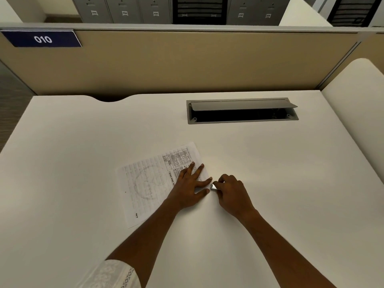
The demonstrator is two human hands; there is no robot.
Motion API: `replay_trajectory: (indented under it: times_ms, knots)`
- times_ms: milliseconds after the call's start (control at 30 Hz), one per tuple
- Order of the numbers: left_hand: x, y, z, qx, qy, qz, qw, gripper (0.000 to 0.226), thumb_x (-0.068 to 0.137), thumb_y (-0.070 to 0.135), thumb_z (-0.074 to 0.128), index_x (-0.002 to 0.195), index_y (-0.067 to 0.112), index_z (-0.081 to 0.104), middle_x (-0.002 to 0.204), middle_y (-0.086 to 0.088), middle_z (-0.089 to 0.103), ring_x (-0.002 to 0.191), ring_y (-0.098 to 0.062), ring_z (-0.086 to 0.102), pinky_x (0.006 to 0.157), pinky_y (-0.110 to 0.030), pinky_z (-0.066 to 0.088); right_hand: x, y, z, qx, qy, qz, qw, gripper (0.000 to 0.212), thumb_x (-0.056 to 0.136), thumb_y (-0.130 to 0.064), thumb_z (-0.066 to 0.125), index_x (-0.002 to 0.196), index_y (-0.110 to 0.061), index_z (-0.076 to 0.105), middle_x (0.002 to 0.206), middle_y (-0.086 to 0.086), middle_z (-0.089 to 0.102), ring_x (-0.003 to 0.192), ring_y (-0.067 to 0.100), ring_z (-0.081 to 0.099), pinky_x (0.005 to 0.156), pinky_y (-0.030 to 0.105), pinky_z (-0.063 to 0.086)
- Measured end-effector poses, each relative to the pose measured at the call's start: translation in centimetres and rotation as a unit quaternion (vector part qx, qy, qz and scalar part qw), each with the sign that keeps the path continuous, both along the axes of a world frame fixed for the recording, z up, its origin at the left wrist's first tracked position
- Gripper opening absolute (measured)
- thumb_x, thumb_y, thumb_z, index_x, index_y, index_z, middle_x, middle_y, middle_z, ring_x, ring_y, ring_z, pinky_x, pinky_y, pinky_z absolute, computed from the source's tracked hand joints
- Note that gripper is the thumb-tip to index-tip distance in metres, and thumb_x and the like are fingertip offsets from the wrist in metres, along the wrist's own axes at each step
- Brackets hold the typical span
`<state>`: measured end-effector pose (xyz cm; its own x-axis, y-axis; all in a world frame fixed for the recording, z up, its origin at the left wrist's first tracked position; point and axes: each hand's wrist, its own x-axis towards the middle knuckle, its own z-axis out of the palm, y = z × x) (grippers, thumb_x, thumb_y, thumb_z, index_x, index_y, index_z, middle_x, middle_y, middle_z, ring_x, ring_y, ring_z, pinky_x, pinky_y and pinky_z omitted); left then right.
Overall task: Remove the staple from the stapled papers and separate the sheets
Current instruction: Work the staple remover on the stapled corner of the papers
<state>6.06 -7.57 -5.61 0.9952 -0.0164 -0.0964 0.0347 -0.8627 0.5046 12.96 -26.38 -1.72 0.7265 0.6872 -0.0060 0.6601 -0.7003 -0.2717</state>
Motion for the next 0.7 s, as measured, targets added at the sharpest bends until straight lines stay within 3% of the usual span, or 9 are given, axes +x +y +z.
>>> replay_trajectory:
  times_ms: [133, 367, 500, 700]
  knots:
    - [0.1, 0.07, -0.08, -0.006, 0.004, -0.002, 1.0, 0.043, 0.101, 0.049, 0.052, 0.143, 0.042, 0.053, 0.17, -0.004, 0.013, 0.158, -0.033, -0.003, 0.124, -0.042, 0.0, -0.09, 0.02, 0.02, 0.0, -0.005, -0.004, 1.0, 0.013, 0.084, -0.01, 0.067, 0.087, -0.021, 0.074, 0.085, -0.001, 0.061, 0.078, 0.024, 0.058, 0.062, 0.029, 0.034]
    - [0.2, 0.18, 0.18, -0.014, 0.019, -0.001, 1.0, 0.043, 0.101, 0.05, 0.053, 0.143, 0.043, 0.052, 0.171, -0.002, 0.01, 0.158, -0.031, -0.005, 0.124, -0.042, -0.002, -0.27, 0.42, 0.06, -0.004, -0.013, -0.016, 1.0, 0.016, 0.08, -0.009, 0.068, 0.087, -0.022, 0.074, 0.085, -0.002, 0.062, 0.076, 0.024, 0.058, 0.061, 0.029, 0.029]
    - [0.27, 0.28, 0.5, 0.001, 0.029, -0.009, 1.0, 0.044, 0.101, 0.052, 0.051, 0.144, 0.045, 0.05, 0.171, -0.003, 0.008, 0.158, -0.031, -0.007, 0.124, -0.043, -0.001, 0.05, 0.14, 0.0, 0.01, -0.021, 0.011, 1.0, 0.023, 0.078, -0.007, 0.071, 0.093, -0.022, 0.075, 0.088, -0.002, 0.063, 0.078, 0.024, 0.059, 0.061, 0.029, 0.035]
    - [-0.09, 0.31, 0.87, 0.015, 0.043, 0.013, 0.999, 0.042, 0.099, 0.059, 0.048, 0.141, 0.054, 0.049, 0.172, -0.001, -0.003, 0.156, -0.033, -0.018, 0.125, -0.055, -0.008, 0.35, -0.07, -0.19, 0.04, -0.011, 0.041, 0.998, 0.027, 0.079, -0.007, 0.074, 0.102, -0.023, 0.075, 0.092, -0.002, 0.064, 0.082, 0.024, 0.06, 0.064, 0.034, 0.044]
